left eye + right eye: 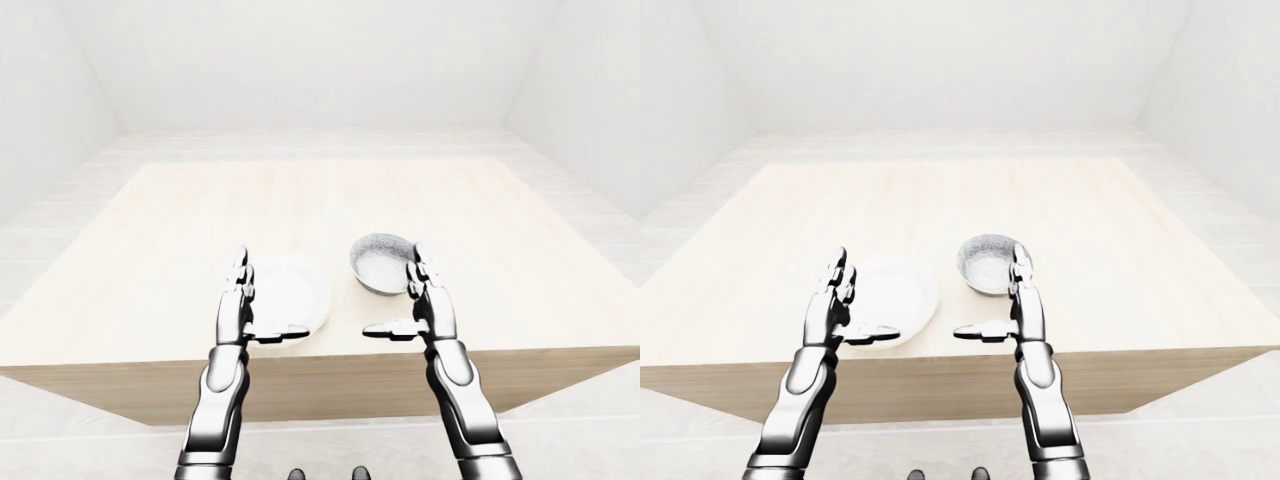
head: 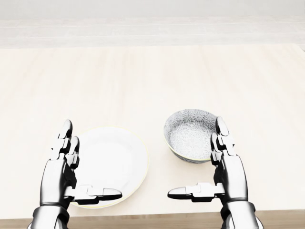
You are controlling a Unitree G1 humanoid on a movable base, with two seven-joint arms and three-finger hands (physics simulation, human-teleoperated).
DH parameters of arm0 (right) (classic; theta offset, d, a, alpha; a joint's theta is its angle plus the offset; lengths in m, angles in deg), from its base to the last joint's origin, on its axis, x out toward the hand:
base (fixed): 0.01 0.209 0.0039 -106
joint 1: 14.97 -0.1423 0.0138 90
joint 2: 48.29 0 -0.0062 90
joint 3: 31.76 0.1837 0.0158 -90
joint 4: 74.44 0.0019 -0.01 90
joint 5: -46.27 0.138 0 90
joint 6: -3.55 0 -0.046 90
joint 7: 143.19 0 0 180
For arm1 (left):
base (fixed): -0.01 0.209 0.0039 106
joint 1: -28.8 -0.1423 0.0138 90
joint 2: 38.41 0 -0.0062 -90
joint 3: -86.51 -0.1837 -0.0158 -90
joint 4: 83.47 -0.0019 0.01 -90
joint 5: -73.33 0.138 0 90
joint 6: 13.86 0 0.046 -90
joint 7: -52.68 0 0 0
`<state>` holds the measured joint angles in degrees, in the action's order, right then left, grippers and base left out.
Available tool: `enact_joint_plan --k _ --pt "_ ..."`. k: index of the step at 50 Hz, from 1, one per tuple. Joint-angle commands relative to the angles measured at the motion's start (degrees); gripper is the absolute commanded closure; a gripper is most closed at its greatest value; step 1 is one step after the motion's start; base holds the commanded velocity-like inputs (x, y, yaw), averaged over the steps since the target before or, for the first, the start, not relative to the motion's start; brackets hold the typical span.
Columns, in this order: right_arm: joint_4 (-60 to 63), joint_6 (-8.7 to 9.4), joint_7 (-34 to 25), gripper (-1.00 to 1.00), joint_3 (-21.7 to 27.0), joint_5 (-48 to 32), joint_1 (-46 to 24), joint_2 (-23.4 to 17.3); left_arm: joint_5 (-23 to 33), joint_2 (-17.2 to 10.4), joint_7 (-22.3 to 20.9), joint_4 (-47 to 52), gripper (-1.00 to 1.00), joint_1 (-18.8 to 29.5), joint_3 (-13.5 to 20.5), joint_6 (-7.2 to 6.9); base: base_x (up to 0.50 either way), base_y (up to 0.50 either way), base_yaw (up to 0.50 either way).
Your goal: Put the bowl on the plate.
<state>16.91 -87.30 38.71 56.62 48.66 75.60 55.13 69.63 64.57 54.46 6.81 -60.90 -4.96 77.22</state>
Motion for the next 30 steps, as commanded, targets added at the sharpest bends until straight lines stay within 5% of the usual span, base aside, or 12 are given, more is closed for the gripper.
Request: enact_joint_plan --k 1,8,14,16,22,30 --pt "-0.98 1.14 0.54 -1.00 0.38 2.76 -0.93 -2.24 -1.60 -2.56 0.56 -1.82 -1.00 0.15 -0.88 -0.29 0.00 0.00 0.00" --pt "5.10 5.69 -1.72 -1.00 2.86 0.92 0.15 -0.26 1.69 -0.02 -1.45 -1.68 -1.00 0.34 2.52 -0.70 0.00 0.00 0.00" --pt "8.36 5.85 -2.75 -1.00 3.74 0.47 0.85 0.58 2.72 0.77 -2.30 -1.24 -1.00 -0.13 3.43 -0.44 0.00 0.00 0.00" --pt "7.45 5.85 -1.97 -1.00 4.12 -0.41 0.52 0.95 3.52 0.87 -2.32 -0.15 -1.00 -1.16 3.56 0.76 0.00 0.00 0.00" --pt "6.85 5.85 -2.53 -1.00 4.23 -0.67 0.68 1.25 3.49 1.15 -3.23 1.46 -1.00 -2.11 4.15 0.19 0.00 0.00 0.00" --pt "7.13 5.85 -3.55 -1.00 4.06 -0.81 1.24 1.43 2.89 1.04 -3.27 -0.78 -1.00 -0.33 5.65 0.34 0.00 0.48 0.00"
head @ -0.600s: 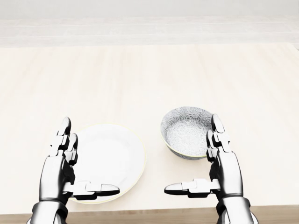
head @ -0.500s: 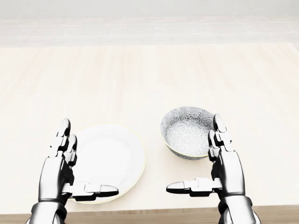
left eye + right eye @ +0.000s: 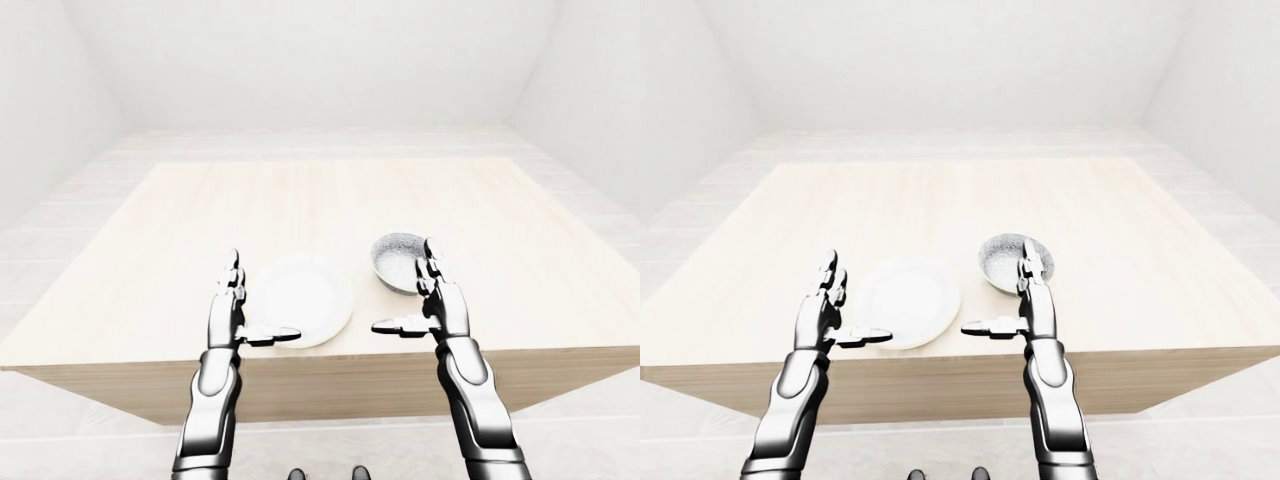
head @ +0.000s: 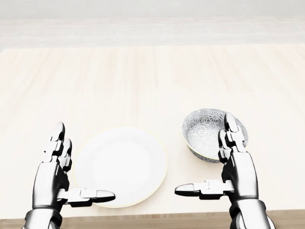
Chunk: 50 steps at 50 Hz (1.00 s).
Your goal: Put the bowl on the plate.
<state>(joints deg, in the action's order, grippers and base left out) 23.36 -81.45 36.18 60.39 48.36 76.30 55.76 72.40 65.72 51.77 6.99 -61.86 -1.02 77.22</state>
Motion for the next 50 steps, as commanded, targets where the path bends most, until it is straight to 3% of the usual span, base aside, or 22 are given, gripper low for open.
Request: enact_joint_plan --k 1,10,28,31,34,43,50 --pt "0.75 0.00 -1.07 -1.00 0.32 -0.54 0.59 0.77 0.10 -0.10 -0.63 -1.03 -1.00 0.61 1.72 0.34 0.00 0.50 0.00" --pt "0.98 0.00 -1.29 -1.00 0.69 -0.51 0.48 0.80 0.04 -0.20 -0.64 -1.75 -1.00 0.97 1.96 0.37 0.00 0.49 0.00" --pt "-0.10 0.00 -1.36 -1.00 1.20 -0.60 -0.35 0.55 0.24 -0.50 -1.10 -3.07 -1.00 1.42 1.88 0.69 0.00 0.01 0.00" --pt "0.56 -1.78 -0.53 -1.00 1.54 -1.99 -0.07 0.17 1.05 -0.45 -0.76 -3.75 -1.00 1.53 1.65 1.24 0.00 0.00 0.00" --pt "3.24 -0.26 -1.24 -1.00 2.02 -1.93 0.50 -0.33 2.10 -0.48 -0.51 -4.62 -1.00 1.68 1.27 1.85 0.00 0.00 0.00" --pt "6.63 0.00 -1.10 -1.00 4.28 -2.16 -0.04 -0.88 2.14 -0.42 -0.74 -4.93 -1.00 2.02 1.33 2.08 0.00 0.00 0.00" --pt "2.12 0.00 -0.44 -1.00 5.13 -3.10 -2.71 -1.42 1.72 -0.61 -0.71 -4.32 -1.00 1.89 1.90 2.25 0.00 0.00 0.00"
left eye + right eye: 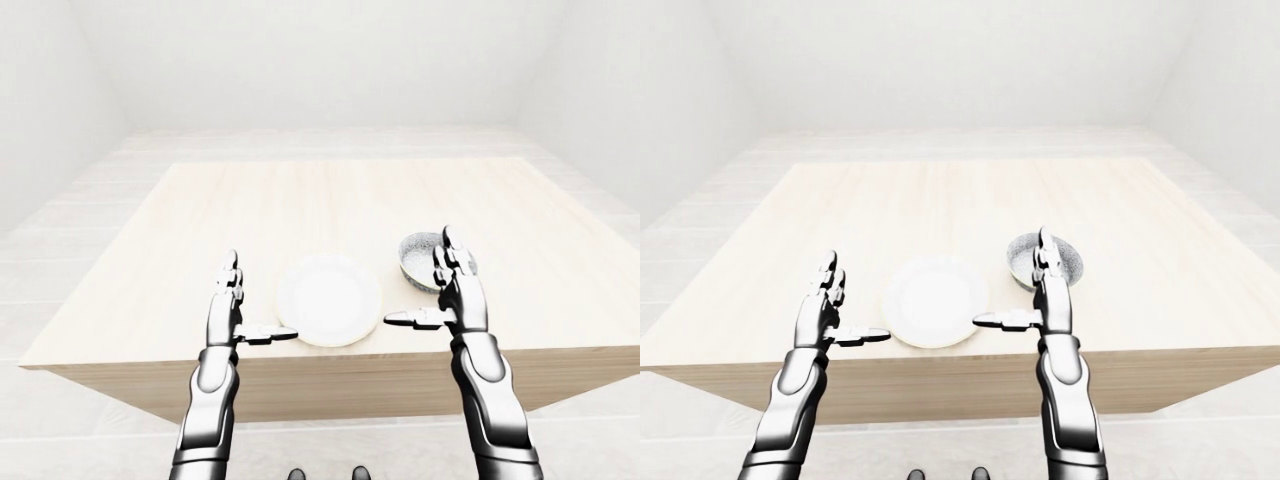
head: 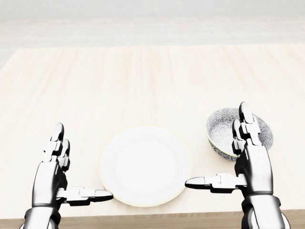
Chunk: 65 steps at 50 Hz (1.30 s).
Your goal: Put the bowl on the plate.
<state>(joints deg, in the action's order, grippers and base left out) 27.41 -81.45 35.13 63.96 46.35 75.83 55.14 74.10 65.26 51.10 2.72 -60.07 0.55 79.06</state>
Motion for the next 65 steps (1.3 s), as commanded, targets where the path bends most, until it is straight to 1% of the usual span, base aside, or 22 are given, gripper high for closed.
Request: enact_joint_plan --k 1,4,7,12,13,14,15,24,34,38,40,41,42,44,47,53,57,62,65 --pt "-2.41 0.00 0.64 -1.00 1.62 -1.32 -2.69 -1.03 -0.01 -0.18 0.02 -0.13 -1.00 0.15 0.44 0.49 0.00 0.00 0.00" --pt "-4.09 0.00 1.73 -1.00 1.76 -3.28 -4.61 -1.89 -0.20 -0.28 -0.06 -0.27 -1.00 0.31 0.63 0.50 0.00 0.00 0.00" --pt "-4.18 0.00 2.39 -1.00 1.72 -5.17 -5.83 -2.65 -0.25 -0.38 -0.10 -0.82 -1.00 0.44 0.78 0.90 0.00 0.00 0.00" --pt "-5.50 0.00 3.67 -1.00 1.72 -8.51 -8.02 -3.47 -0.42 -0.58 -0.07 -1.01 -1.00 0.74 1.10 0.90 0.00 0.00 0.00" --pt "-5.77 0.00 3.47 -1.00 1.72 -8.77 -8.50 -3.65 -0.50 -0.59 -0.08 -0.91 -1.00 0.74 1.15 0.83 0.00 0.00 0.00" --pt "-6.13 0.00 3.66 -1.00 1.66 -9.54 -8.99 -3.92 -0.67 -0.60 -0.21 -0.49 -1.00 0.75 1.16 0.34 0.00 0.00 0.00" --pt "-6.37 0.00 3.74 -1.00 1.62 -10.06 -9.31 -4.04 -0.67 -0.58 -0.17 -0.29 -1.00 0.73 1.16 0.18 0.00 0.00 0.00" --pt "-6.37 0.00 3.82 -1.00 1.89 -12.36 -11.11 -4.65 -0.70 -0.62 -0.30 1.81 -1.00 0.28 1.20 -0.76 0.00 0.00 0.00" --pt "-7.72 0.00 4.29 -1.00 2.43 -15.94 -14.81 -6.46 -0.33 -0.70 -0.33 -0.05 -1.00 1.03 1.20 -0.03 0.00 0.00 0.00" --pt "-10.18 0.00 6.27 -1.00 3.11 -18.35 -17.33 -7.65 -0.05 -0.75 -0.32 -0.17 -1.00 0.93 1.09 0.26 0.00 0.00 0.00" --pt "-10.07 0.00 6.05 -1.00 3.23 -18.51 -17.57 -7.91 -0.03 -0.78 -0.29 -0.39 -1.00 1.07 1.16 0.30 0.00 0.00 0.00" --pt "-9.77 0.00 5.55 -1.00 3.42 -18.57 -18.00 -8.19 -0.29 -0.86 -0.47 -0.67 -1.00 1.43 1.29 -0.13 0.00 0.00 0.00" --pt "-9.90 0.00 5.47 -1.00 3.34 -19.12 -18.34 -8.51 -0.29 -0.93 -0.47 -0.89 -1.00 1.68 1.34 -0.27 0.00 0.00 0.00" --pt "-10.61 0.00 5.32 -1.00 3.41 -19.79 -19.35 -9.02 -0.09 -1.01 -0.14 -1.35 -1.00 2.05 1.47 -0.13 0.00 0.00 0.00" --pt "-11.77 0.00 5.22 -1.00 2.79 -21.82 -20.30 -9.78 -0.13 -1.04 -0.27 -0.44 -1.00 1.61 1.41 -0.52 0.00 0.00 0.00" --pt "-11.72 0.00 4.18 -1.00 2.16 -25.03 -20.71 -10.18 0.07 -0.97 -0.30 0.27 -1.00 1.18 1.35 -0.55 0.00 0.00 0.00" --pt "-13.91 0.00 4.22 -1.00 1.75 -27.72 -21.39 -10.54 0.03 -0.98 -0.46 0.93 -1.00 1.07 1.38 -1.06 0.00 0.00 0.00" --pt "-16.05 0.00 4.14 -1.00 0.88 -31.84 -21.25 -11.03 0.24 -0.94 -0.61 1.38 -1.00 0.56 1.35 -0.80 0.00 0.00 0.00" --pt "-16.51 0.00 3.80 -1.00 1.12 -32.66 -21.34 -10.99 0.30 -0.99 -0.43 0.84 -1.00 1.07 1.55 -0.66 0.00 0.00 0.00"
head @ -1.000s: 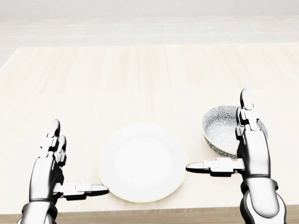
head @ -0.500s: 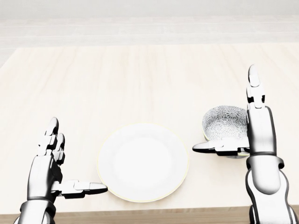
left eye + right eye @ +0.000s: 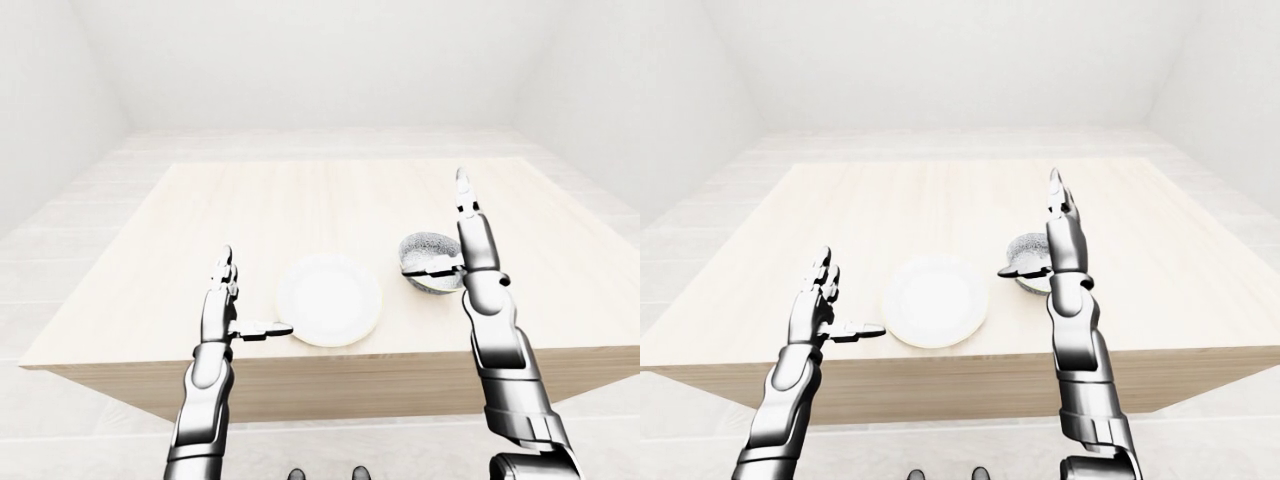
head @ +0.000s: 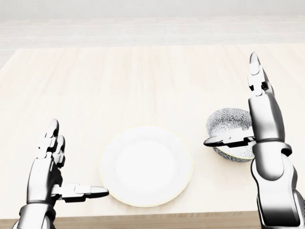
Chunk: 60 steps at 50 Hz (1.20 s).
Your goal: Put the bowl on the plate.
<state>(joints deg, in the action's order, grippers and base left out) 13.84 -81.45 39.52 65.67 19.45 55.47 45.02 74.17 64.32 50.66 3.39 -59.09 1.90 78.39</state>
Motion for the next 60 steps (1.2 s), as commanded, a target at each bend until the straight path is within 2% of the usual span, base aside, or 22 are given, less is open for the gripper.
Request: enact_joint_plan --k 1,13,19,27,31,50,57,60 --pt "-3.06 0.00 -0.99 -1.00 -0.60 -6.34 -1.11 -1.00 0.19 -0.16 0.18 -1.02 -1.00 1.11 0.39 -0.16 0.00 0.00 0.00" --pt "-0.81 0.00 -3.32 -1.00 -0.55 -10.58 -0.34 -0.81 0.07 -0.26 0.12 -0.01 -1.00 0.50 0.48 -0.36 0.00 0.00 0.00" --pt "-2.04 0.00 -3.18 -1.00 -0.56 -12.92 -0.86 -0.75 0.45 -0.15 0.61 -0.55 -1.00 0.22 0.47 0.77 0.00 0.00 0.00" --pt "-4.11 0.00 -3.10 -1.00 -1.11 -15.81 -0.89 -0.84 0.35 -0.22 0.47 -1.33 -1.00 0.58 0.52 1.01 0.00 0.00 0.00" --pt "-6.29 0.00 -2.85 -1.00 -1.13 -16.87 -1.46 -1.00 1.07 -0.11 1.51 -2.17 -1.00 0.63 0.53 2.29 0.00 0.00 0.00" --pt "-10.43 0.00 -2.10 -1.00 -1.87 -21.69 -2.13 -1.40 1.16 -0.07 1.31 -0.85 -1.00 0.11 0.28 1.43 0.00 0.00 0.00" --pt "-12.41 0.00 -1.74 -1.00 -1.66 -22.54 -3.37 -1.60 1.06 -0.24 1.36 -2.63 -1.00 0.71 0.49 2.27 0.00 0.00 0.00" --pt "-12.83 0.00 -1.95 -1.00 -1.68 -22.83 -3.71 -1.77 0.89 -0.25 1.28 -2.28 -1.00 0.53 0.52 2.18 0.00 0.00 0.00"
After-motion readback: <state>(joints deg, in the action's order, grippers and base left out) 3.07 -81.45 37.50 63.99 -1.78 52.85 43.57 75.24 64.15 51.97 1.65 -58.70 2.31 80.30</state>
